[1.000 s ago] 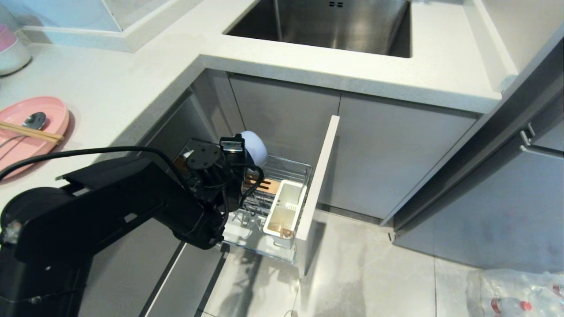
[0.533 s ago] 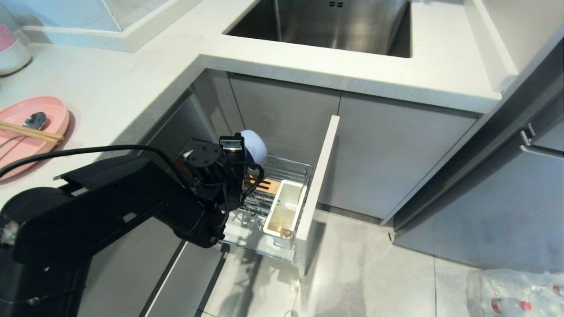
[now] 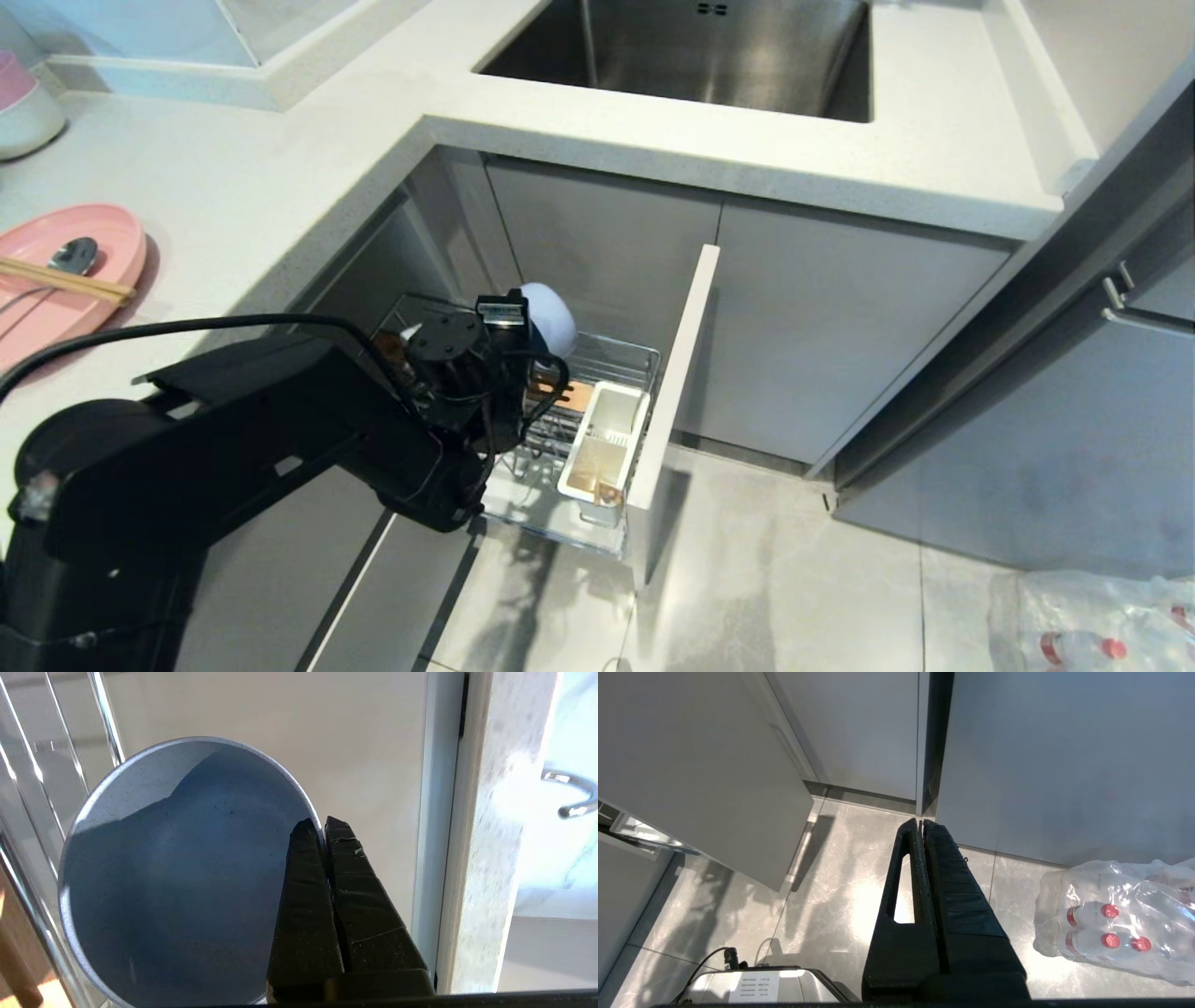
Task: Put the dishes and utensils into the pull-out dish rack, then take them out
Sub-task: Pick up the bowl and place it in the cupboard
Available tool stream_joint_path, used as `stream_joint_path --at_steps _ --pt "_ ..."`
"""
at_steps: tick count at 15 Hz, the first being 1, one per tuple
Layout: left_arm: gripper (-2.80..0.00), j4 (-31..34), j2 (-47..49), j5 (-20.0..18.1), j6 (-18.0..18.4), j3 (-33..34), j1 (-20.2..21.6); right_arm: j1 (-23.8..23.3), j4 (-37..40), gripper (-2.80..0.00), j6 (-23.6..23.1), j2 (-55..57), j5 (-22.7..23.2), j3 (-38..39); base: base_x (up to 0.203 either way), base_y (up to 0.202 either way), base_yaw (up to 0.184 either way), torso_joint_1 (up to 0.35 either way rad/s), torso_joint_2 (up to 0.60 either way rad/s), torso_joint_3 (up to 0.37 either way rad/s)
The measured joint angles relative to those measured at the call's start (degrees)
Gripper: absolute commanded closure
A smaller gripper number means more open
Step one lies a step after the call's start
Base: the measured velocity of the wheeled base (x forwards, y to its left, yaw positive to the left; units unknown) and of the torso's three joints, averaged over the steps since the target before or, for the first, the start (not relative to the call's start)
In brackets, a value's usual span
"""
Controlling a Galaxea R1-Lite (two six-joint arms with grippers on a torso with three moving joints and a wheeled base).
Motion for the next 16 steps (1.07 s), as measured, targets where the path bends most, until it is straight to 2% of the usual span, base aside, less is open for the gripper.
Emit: stream_joint_path --at_steps 8,12,16 --pt "0.00 0.91 0.13 -0.13 0.06 -0.61 0.48 0.00 -0.01 0.00 0.01 0.00 0.00 0.00 0.000 0.000 0.000 0.000 0.00 0.000" --pt "0.00 9.84 -1.09 1.22 0.27 -2.99 -1.00 0.00 -0.01 0.00 -0.01 0.00 0.00 0.00 0.000 0.000 0.000 0.000 0.00 0.000" --pt "0.00 10.30 -1.29 3.33 0.41 -5.65 -2.23 0.00 -0.01 0.00 0.01 0.00 0.00 0.00 0.000 0.000 0.000 0.000 0.00 0.000"
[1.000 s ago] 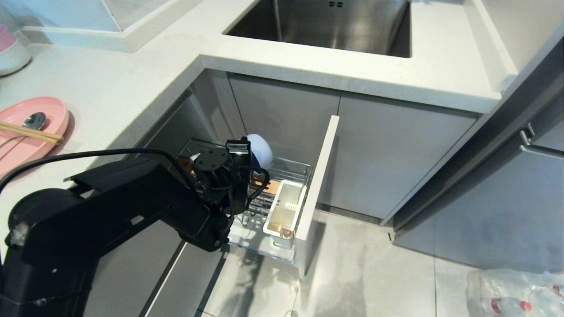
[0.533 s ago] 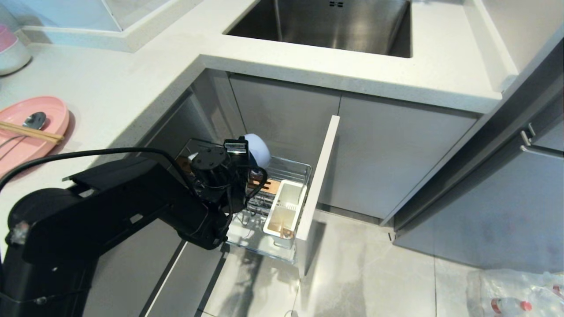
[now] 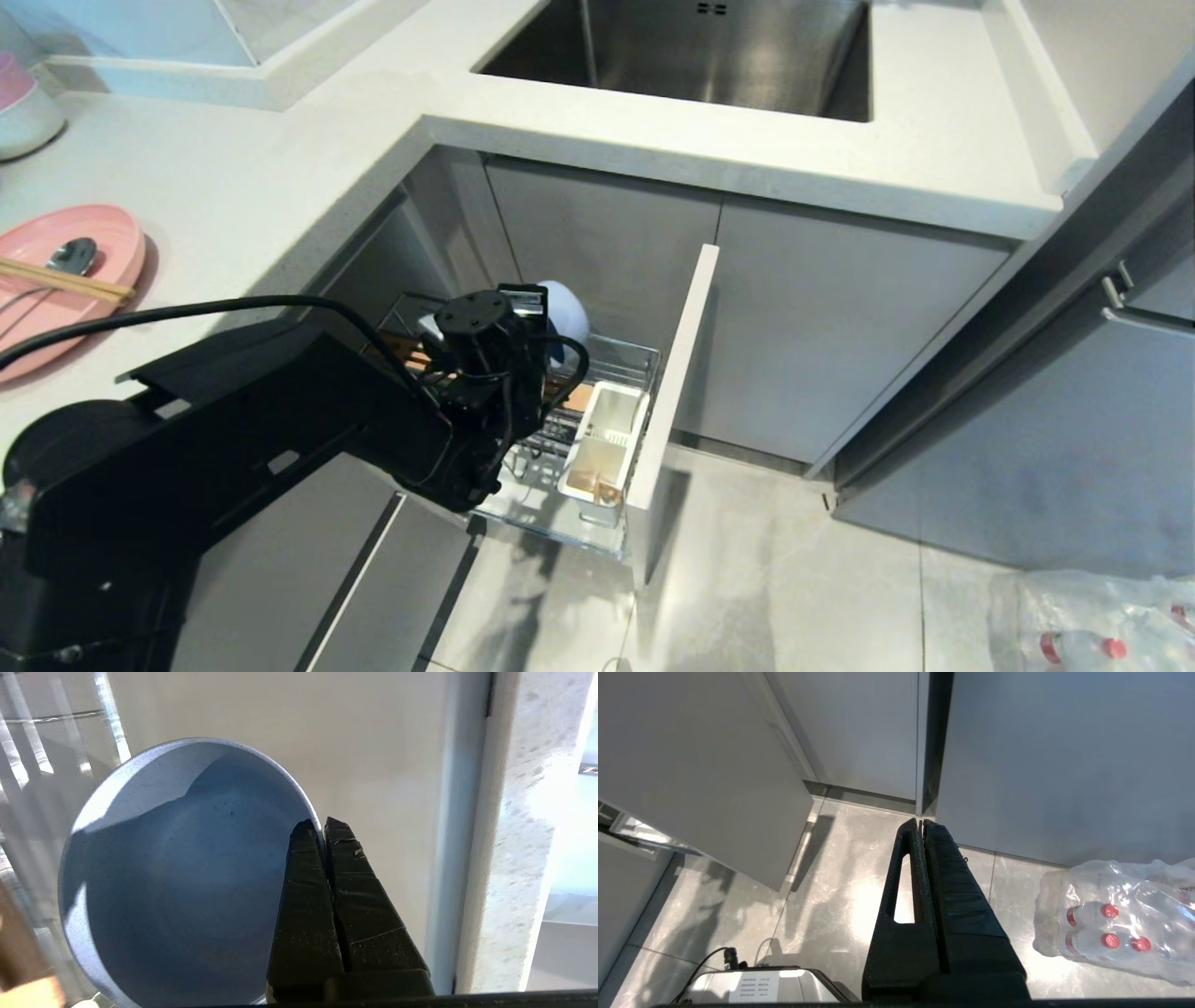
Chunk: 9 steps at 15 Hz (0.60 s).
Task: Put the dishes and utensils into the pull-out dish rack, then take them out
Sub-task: Pick up the bowl and place it in the cupboard
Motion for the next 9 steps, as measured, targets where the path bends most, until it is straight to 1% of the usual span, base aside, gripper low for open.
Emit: stream_joint_path --at_steps 4,7,9 --pt "0.00 -0.30 1.08 0.80 0.02 -3.71 0.58 0.01 0.00 0.00 0.00 0.00 0.00 0.00 0.000 0.000 0.000 0.000 0.00 0.000" --pt "0.00 -0.11 3.38 3.85 0.44 -7.29 0.83 0.00 0.01 0.00 0.00 0.00 0.01 0.00 0.000 0.000 0.000 0.000 0.00 0.000" --pt "0.00 -0.09 4.38 4.41 0.44 -8.18 0.85 0.00 0.00 0.00 -0.02 0.00 0.00 0.00 0.000 0.000 0.000 0.000 0.00 0.000"
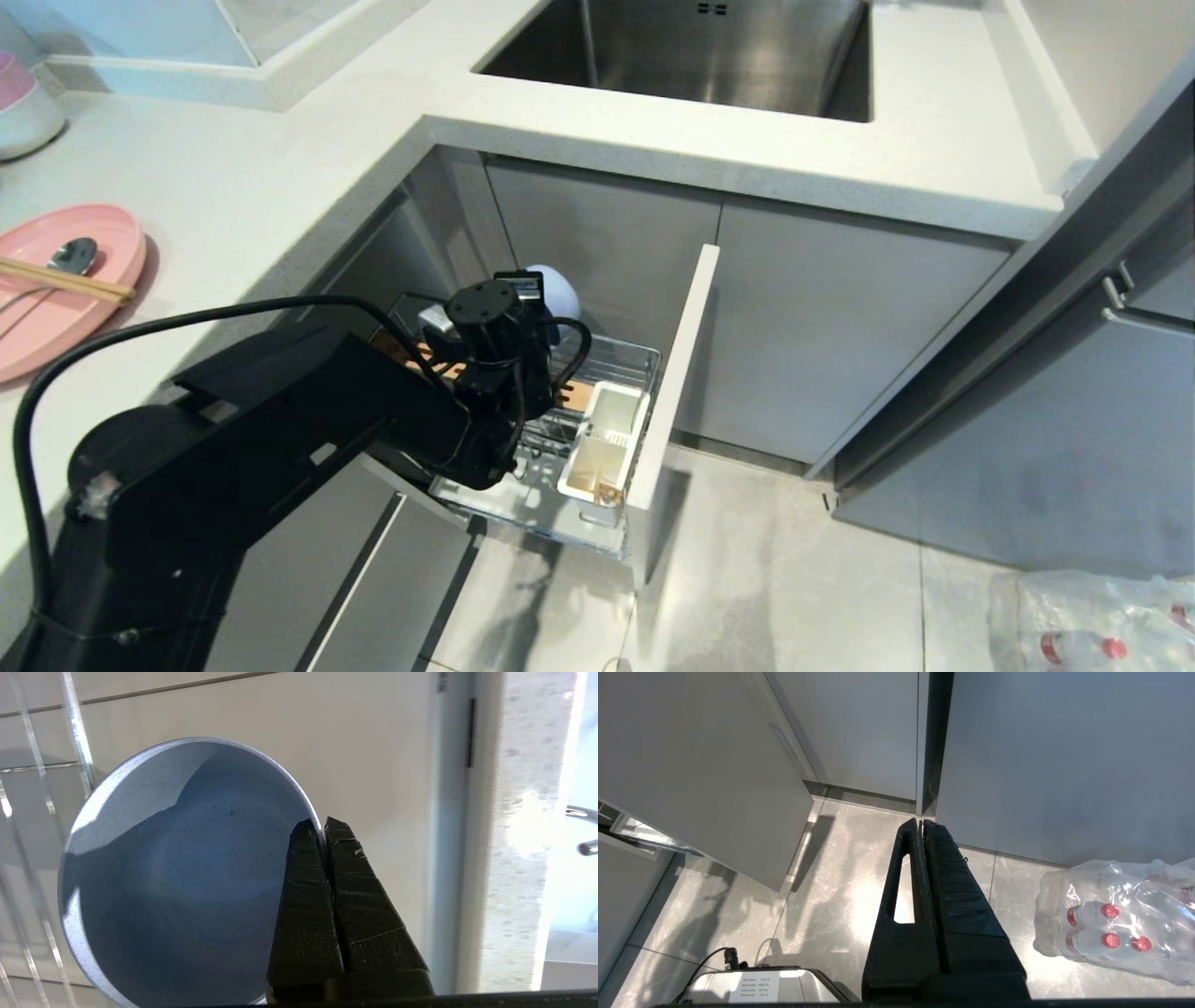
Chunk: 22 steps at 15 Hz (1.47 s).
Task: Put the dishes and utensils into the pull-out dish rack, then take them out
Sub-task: Pick up the bowl and place it in the cupboard
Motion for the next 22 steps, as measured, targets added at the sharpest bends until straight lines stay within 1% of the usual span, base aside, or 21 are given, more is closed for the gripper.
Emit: stream_joint_path --at_steps 4,11,14,22 --pt "0.00 -0.07 1.12 1.35 -0.22 -0.64 0.02 0.00 0.00 0.00 0.01 0.00 0.00 0.00 0.000 0.000 0.000 0.000 0.00 0.000" --pt "0.00 -0.27 3.24 1.63 -0.52 -1.18 -0.09 0.00 0.02 0.00 0.02 0.00 0.00 0.00 0.000 0.000 0.000 0.000 0.00 0.000" --pt "0.00 -0.38 3.91 1.66 -1.41 -1.26 -0.13 0.00 0.01 0.00 0.02 0.00 0.00 0.00 0.000 0.000 0.000 0.000 0.00 0.000" --pt "0.00 -0.50 5.35 1.63 -2.43 -1.27 -0.15 0.00 0.00 0.00 0.02 0.00 0.00 0.00 0.000 0.000 0.000 0.000 0.00 0.000"
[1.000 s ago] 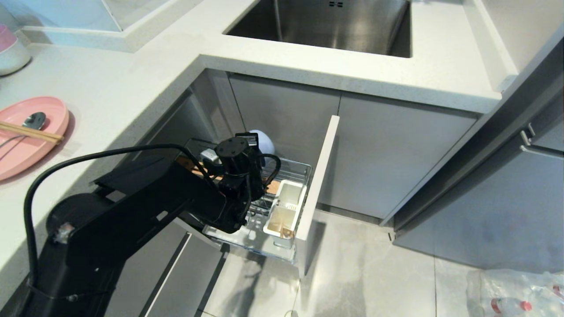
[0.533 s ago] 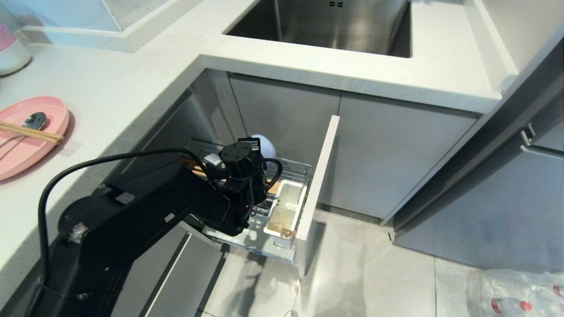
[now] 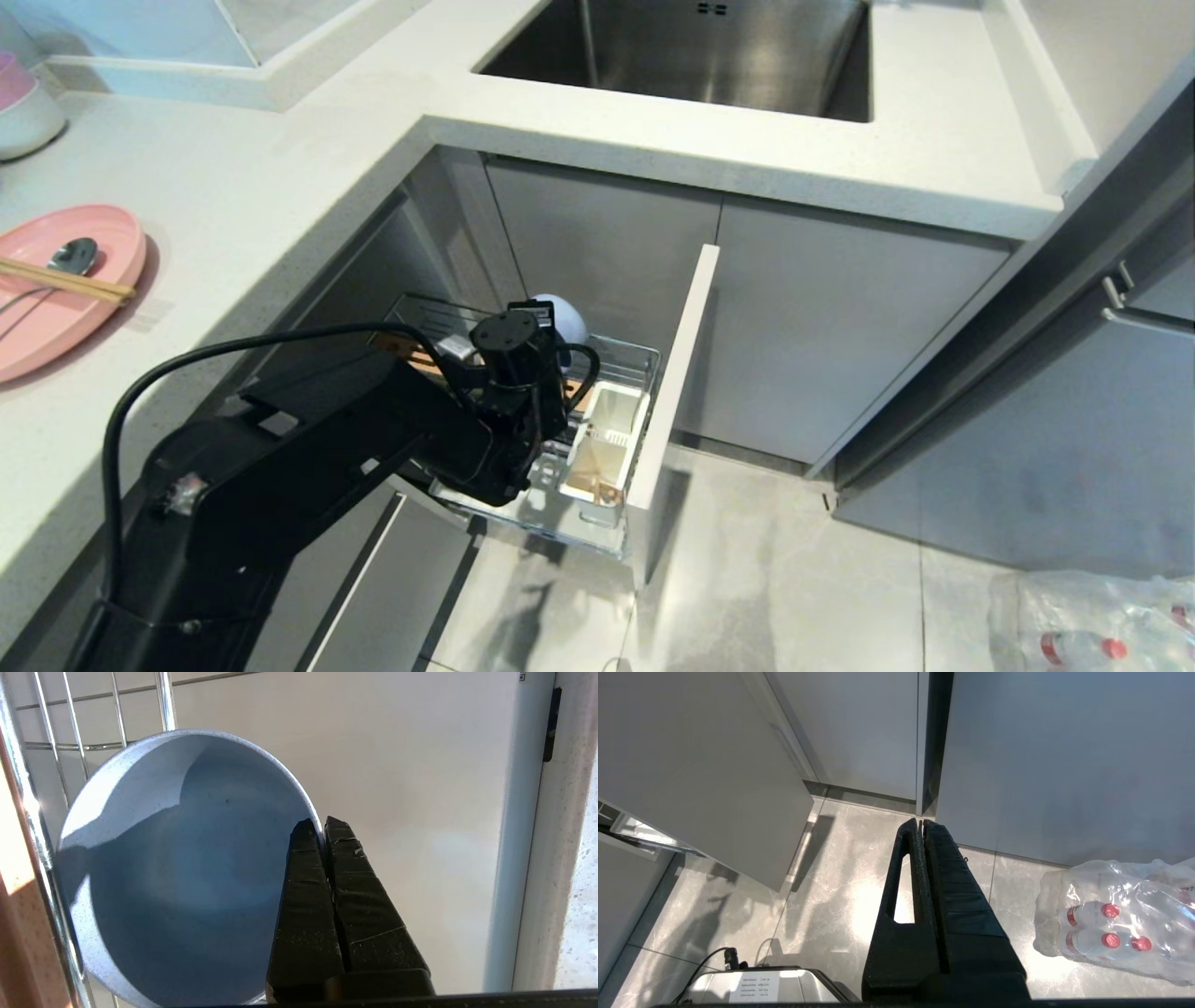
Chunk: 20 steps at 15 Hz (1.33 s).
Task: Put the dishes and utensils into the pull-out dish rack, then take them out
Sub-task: Pick up the bowl and place it in the cupboard
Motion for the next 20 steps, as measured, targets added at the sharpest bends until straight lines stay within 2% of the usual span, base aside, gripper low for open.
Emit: stream_joint_path --at_steps 7,8,9,17,20 --pt "0.00 0.09 1.09 -0.06 0.03 0.05 0.00 0.00 0.00 0.00 0.00 0.00 0.00 0.00 0.000 0.000 0.000 0.000 0.00 0.000" --pt "-2.45 0.12 1.09 -0.14 0.06 0.06 -0.02 0.00 0.00 0.00 0.00 0.00 0.00 0.00 0.000 0.000 0.000 0.000 0.00 0.000" --pt "-2.80 0.20 1.07 -0.17 0.14 0.06 -0.05 0.00 0.00 0.00 0.00 0.00 0.00 0.00 0.000 0.000 0.000 0.000 0.00 0.000" --pt "-2.80 0.63 -0.22 -0.39 0.59 0.41 -0.38 0.02 0.00 0.00 -0.02 0.00 0.00 0.00 0.000 0.000 0.000 0.000 0.00 0.000" --pt "-2.80 0.54 -1.78 -0.06 2.54 1.44 -1.34 0.02 0.00 0.00 0.00 0.00 0.00 0.00 0.000 0.000 0.000 0.000 0.00 0.000"
